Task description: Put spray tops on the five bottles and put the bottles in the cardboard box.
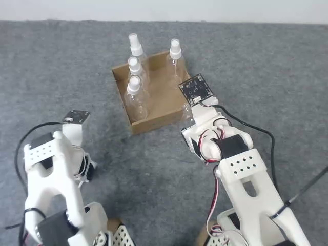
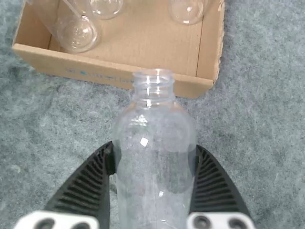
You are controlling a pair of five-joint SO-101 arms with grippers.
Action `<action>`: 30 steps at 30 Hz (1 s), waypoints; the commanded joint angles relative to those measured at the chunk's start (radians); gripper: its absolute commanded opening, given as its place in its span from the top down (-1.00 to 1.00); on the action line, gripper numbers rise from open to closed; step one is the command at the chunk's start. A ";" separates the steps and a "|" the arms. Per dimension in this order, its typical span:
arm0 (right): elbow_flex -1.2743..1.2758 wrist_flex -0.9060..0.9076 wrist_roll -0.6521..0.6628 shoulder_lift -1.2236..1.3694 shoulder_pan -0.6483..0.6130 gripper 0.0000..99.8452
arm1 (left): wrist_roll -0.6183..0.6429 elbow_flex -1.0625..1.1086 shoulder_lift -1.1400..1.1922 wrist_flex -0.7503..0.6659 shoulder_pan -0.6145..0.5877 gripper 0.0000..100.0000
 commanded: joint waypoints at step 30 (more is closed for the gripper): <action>-0.008 -0.018 0.015 -0.039 0.016 0.85 | -0.443 0.076 0.011 -0.147 0.069 0.72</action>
